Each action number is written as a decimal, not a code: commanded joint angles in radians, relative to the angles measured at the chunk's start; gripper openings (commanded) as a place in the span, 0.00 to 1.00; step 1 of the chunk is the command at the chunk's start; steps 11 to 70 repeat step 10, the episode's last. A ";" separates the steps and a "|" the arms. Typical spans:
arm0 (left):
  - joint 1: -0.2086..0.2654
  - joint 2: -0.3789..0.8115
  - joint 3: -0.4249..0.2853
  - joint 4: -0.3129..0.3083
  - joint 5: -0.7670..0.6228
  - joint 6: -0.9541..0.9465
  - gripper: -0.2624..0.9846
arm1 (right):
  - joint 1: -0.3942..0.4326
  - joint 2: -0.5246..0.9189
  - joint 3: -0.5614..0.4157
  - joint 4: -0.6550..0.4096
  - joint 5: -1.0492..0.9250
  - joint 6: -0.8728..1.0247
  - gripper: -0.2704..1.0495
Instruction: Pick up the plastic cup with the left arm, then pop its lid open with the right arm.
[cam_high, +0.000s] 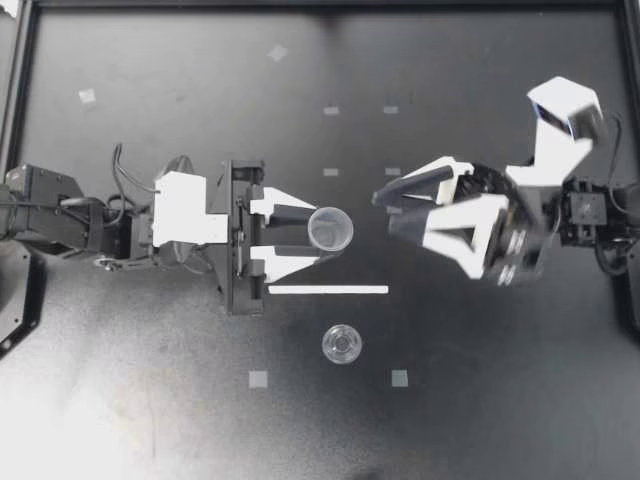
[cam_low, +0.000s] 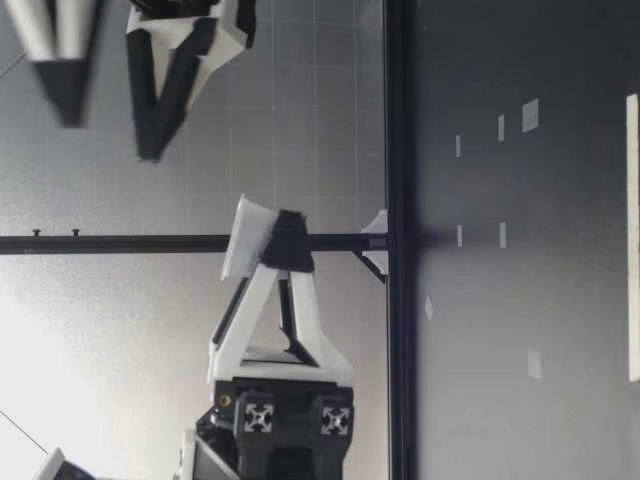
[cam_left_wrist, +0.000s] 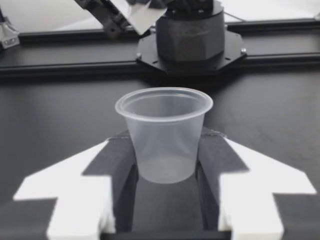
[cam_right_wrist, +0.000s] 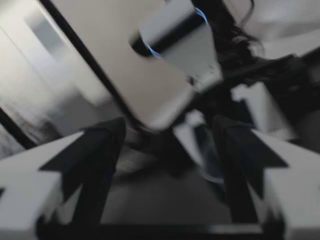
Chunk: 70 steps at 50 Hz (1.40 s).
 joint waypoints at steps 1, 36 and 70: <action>0.002 -0.012 -0.020 0.002 -0.005 -0.002 0.38 | 0.003 -0.026 -0.005 -0.003 0.078 -0.170 0.74; 0.002 -0.014 -0.020 0.002 -0.005 -0.003 0.38 | 0.005 -0.021 -0.015 0.017 0.238 -0.426 0.74; 0.002 -0.014 -0.020 0.002 -0.005 -0.003 0.38 | 0.005 -0.021 -0.015 0.017 0.238 -0.426 0.74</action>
